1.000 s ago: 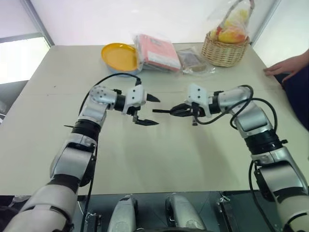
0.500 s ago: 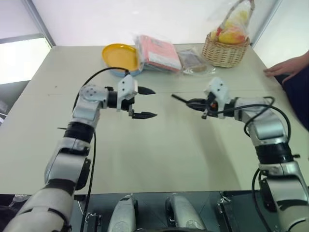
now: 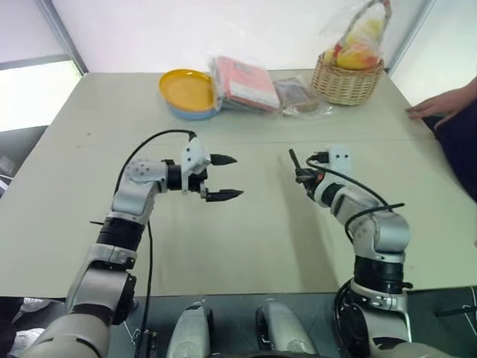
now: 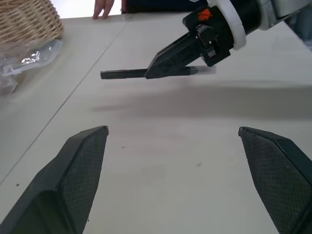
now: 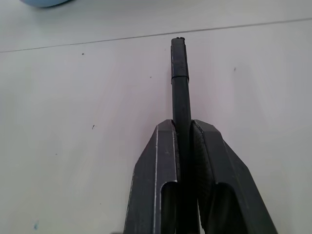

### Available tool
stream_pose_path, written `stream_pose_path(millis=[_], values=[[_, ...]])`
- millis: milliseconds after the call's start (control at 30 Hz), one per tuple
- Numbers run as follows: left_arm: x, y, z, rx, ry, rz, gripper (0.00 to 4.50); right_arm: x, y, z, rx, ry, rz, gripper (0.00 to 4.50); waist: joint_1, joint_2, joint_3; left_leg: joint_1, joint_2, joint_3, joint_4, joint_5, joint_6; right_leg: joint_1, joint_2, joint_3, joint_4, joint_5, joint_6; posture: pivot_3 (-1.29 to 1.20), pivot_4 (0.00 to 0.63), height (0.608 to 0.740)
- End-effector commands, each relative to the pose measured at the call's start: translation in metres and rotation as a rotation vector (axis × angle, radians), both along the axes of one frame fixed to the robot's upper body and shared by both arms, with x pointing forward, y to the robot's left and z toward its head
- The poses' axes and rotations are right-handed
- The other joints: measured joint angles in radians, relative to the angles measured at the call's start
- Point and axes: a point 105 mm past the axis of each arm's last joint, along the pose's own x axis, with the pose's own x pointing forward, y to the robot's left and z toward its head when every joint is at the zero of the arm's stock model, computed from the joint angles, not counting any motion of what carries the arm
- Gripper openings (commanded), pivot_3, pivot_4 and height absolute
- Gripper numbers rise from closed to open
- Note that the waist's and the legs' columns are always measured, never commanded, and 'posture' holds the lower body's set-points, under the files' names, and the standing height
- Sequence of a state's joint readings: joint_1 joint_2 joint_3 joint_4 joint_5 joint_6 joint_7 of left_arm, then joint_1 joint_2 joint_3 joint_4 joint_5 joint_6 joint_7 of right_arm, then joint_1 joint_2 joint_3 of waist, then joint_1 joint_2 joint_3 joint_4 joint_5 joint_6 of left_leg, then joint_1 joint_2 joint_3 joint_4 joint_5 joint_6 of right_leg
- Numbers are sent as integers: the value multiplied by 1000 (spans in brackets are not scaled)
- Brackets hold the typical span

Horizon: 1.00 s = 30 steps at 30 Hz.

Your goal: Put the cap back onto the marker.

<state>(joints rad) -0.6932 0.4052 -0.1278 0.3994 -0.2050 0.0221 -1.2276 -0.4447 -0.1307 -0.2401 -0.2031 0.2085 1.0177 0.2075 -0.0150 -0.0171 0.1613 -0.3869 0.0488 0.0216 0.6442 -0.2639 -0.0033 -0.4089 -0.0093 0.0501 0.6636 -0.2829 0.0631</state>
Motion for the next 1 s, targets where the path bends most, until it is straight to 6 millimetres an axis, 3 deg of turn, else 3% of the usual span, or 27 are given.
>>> stream_pose_path(millis=[33,233,367,533,767,867,1000], values=[[2,-3,6,-10,-46,7,4465,-2,4,8,-18,-42,-25,0,-2,0,0,0,0,0,0,0,0,0,0,0,0,0,0,0,150,740],[2,-3,5,-15,-44,12,4465,-3,10,-1,-20,-16,-29,0,-6,0,0,0,0,0,-1,0,0,0,1,0,0,0,0,0,150,740],[2,-3,4,-24,-37,19,4500,-2,11,-6,-1,1,-39,1732,-6,0,0,0,0,0,-1,0,0,0,1,0,0,0,0,0,150,740],[2,0,3,-26,-30,29,4500,-1,8,-7,-13,2,-45,4442,-5,0,0,0,0,0,-1,0,0,0,1,0,0,0,0,0,150,740],[8,15,2,-31,-41,113,4500,2,4,17,-118,-93,56,4480,-6,0,0,0,0,0,-1,0,0,0,1,0,-1,0,0,0,150,740],[13,32,8,-82,-39,209,4500,2,-16,39,-224,-195,177,4480,-5,0,0,0,0,0,-1,0,0,-1,0,0,-1,0,0,0,150,740],[9,48,8,-114,-17,284,4500,-7,-46,43,-290,-216,285,4480,-5,0,0,0,0,0,-2,-1,1,0,0,0,-3,0,1,0,150,740]])
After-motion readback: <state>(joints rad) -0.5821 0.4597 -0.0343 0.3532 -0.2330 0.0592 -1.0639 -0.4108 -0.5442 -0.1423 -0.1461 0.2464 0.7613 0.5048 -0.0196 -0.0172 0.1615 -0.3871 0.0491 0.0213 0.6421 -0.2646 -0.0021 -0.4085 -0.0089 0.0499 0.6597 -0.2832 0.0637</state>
